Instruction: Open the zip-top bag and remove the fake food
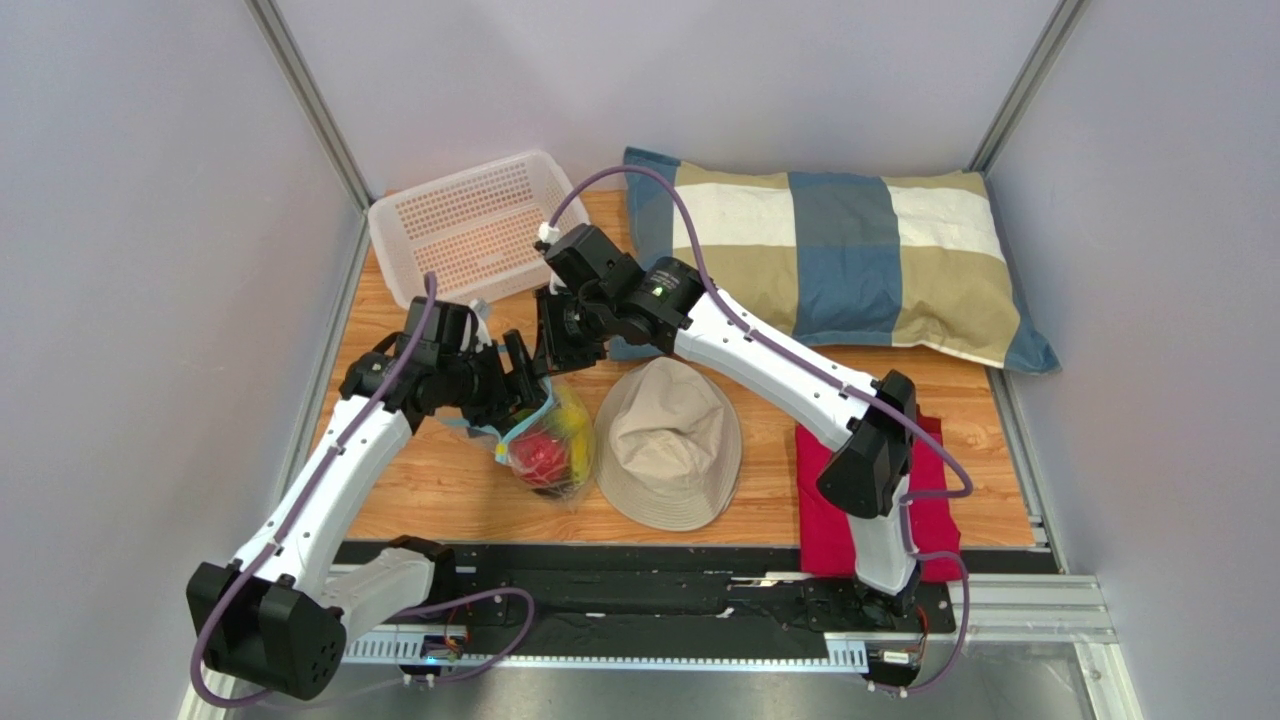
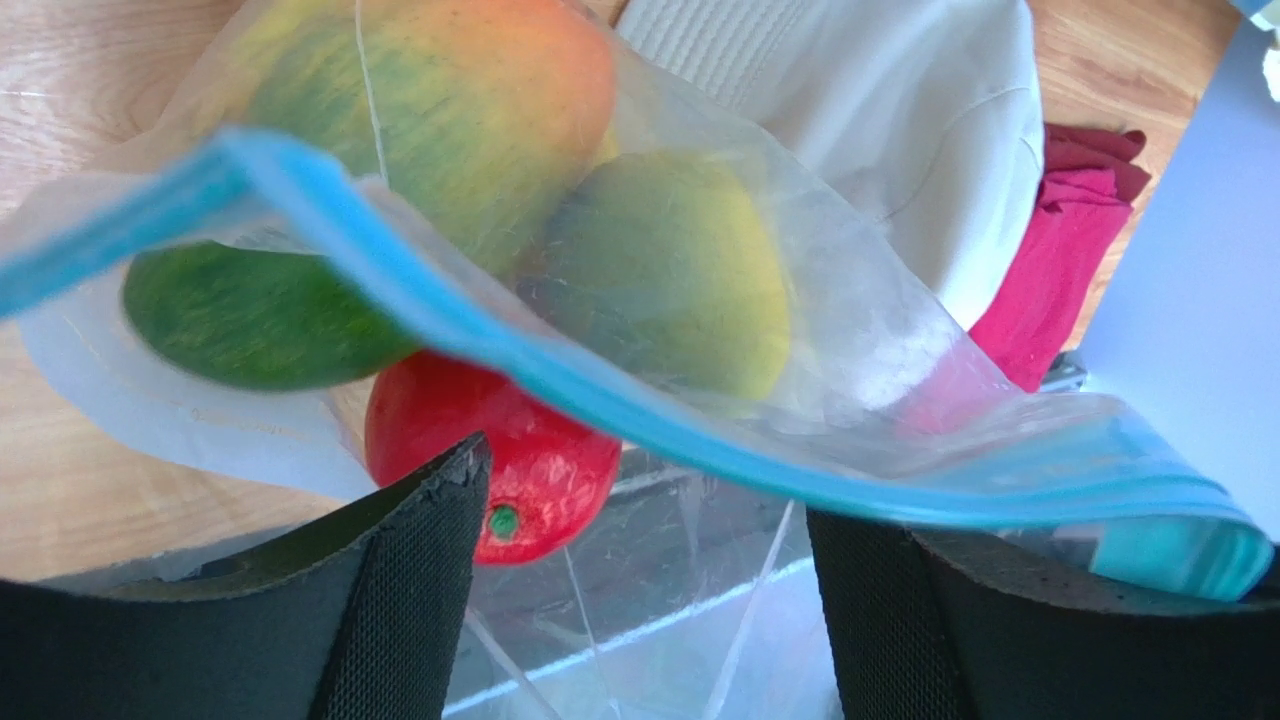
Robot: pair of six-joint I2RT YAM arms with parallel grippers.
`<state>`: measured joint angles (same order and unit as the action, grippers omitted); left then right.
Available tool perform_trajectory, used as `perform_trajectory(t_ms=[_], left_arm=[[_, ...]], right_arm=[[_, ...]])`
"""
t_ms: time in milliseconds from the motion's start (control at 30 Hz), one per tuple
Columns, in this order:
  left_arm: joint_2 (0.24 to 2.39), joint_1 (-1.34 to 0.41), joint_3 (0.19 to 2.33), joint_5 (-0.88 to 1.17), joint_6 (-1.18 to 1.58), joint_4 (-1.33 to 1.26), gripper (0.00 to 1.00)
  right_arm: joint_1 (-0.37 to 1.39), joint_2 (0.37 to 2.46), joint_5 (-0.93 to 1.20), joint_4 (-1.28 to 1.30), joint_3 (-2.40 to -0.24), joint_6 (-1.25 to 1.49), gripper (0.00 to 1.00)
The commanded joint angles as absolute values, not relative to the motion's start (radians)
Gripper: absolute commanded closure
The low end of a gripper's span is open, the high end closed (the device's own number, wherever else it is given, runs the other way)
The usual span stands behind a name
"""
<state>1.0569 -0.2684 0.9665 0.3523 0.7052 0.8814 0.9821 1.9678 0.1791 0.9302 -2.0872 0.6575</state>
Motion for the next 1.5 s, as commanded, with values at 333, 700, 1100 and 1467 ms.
perform_trajectory(t_ms=[333, 700, 1100, 1467], left_arm=[[1.058, -0.324, 0.868, 0.353, 0.727, 0.617, 0.20], [1.178, -0.412, 0.818, 0.262, 0.768, 0.362, 0.23], [1.267, -0.419, 0.799, 0.225, 0.694, 0.235, 0.70], [1.166, -0.419, 0.971, 0.273, 0.532, 0.645, 0.73]], right_arm=[[0.948, 1.884, 0.267, 0.782, -1.933, 0.753, 1.00], [0.945, 1.850, 0.238, 0.804, -1.865, 0.713, 1.00], [0.890, 1.799, 0.239, 0.808, -1.770, 0.704, 1.00], [0.859, 1.801, 0.278, 0.824, -1.781, 0.614, 1.00]])
